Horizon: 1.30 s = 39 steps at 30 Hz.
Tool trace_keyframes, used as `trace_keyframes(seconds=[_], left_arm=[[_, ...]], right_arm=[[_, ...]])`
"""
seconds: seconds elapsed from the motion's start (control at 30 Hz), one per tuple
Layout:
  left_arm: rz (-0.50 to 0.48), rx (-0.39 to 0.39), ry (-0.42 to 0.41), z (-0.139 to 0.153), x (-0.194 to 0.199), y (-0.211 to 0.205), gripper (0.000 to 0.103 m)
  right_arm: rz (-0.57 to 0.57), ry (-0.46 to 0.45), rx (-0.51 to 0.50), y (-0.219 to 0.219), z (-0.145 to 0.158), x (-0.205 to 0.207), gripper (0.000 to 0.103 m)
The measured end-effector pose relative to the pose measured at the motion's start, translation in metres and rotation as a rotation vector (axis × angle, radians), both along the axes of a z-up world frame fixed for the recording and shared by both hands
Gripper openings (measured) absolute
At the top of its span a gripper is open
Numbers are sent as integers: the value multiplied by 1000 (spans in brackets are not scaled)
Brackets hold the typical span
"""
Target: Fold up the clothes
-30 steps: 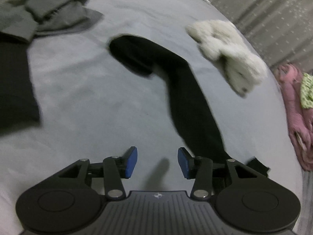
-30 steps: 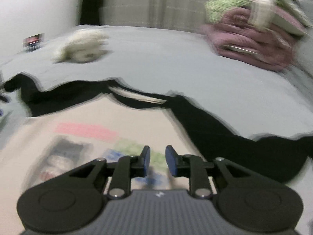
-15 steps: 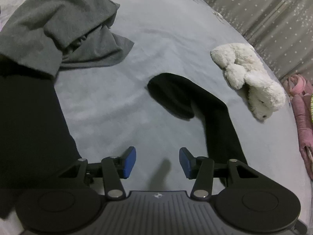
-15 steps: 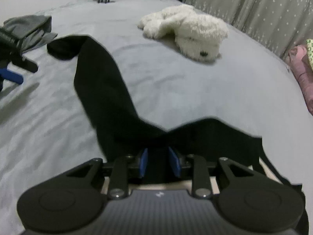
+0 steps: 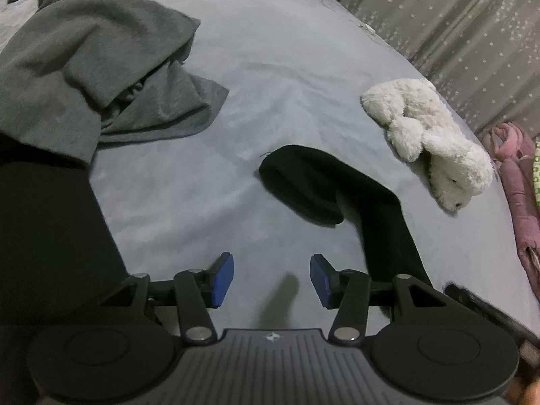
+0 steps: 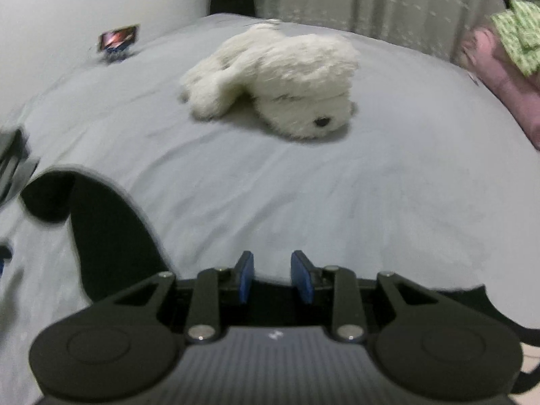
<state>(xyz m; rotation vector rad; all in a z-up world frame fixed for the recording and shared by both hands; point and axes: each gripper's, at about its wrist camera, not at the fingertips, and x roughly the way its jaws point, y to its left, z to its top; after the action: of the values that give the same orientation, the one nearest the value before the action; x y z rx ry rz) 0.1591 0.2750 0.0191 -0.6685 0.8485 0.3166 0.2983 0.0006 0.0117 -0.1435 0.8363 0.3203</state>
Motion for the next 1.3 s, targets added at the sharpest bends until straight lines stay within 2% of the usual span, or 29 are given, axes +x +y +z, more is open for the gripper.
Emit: trace_keyframes(seconds=[0.2,0.27,0.33,0.43,0.57,0.63,0.7,0.73,0.77,0.8,0.83,0.87,0.9,0.93,0.97,1.07,1.2,1.3], left_arm=[[32,-27,-15,3,0,17,49],[29,-16,-32,5,2,19,50],[19,22,-46,6,6,20,50],[7,95,-52,7,10,19,51],[-43,187,-111,3,20,18,51],[-80,200,-142,-5,26,19,51],[-73,226,-166,-12,28,19,49],[-77,237,-184,-14,27,18,47],[-96,246,-203,-14,25,18,32],[-115,248,-213,-13,24,18,6],[-125,246,-216,-11,24,19,0],[-124,232,-227,-9,22,21,0],[-120,216,-239,-6,20,23,0],[-117,200,-252,-3,18,25,0],[-110,183,-261,2,17,27,0],[-80,131,-276,20,11,34,0],[-52,72,-302,35,2,41,0],[-70,70,-218,28,10,37,0]], right_arm=[[-62,-12,24,11,-7,35,29],[-72,-20,56,6,-1,32,31],[-40,-41,89,0,7,20,38],[17,-50,84,-14,19,-6,41],[108,-60,112,-39,33,-45,41],[236,-87,48,-35,33,-62,41],[363,-122,-92,-17,26,-76,41],[412,-138,-163,-5,20,-79,39],[453,-159,-227,7,15,-82,38],[489,-185,-285,18,10,-83,38],[510,-210,-328,29,7,-82,38],[520,-216,-348,37,5,-79,36],[526,-210,-353,44,5,-75,25],[533,-201,-347,50,5,-72,20],[536,-194,-324,53,8,-70,11],[490,-194,-235,52,19,-62,9],[311,-163,-68,31,34,-35,8],[181,-121,-6,18,33,-11,8]])
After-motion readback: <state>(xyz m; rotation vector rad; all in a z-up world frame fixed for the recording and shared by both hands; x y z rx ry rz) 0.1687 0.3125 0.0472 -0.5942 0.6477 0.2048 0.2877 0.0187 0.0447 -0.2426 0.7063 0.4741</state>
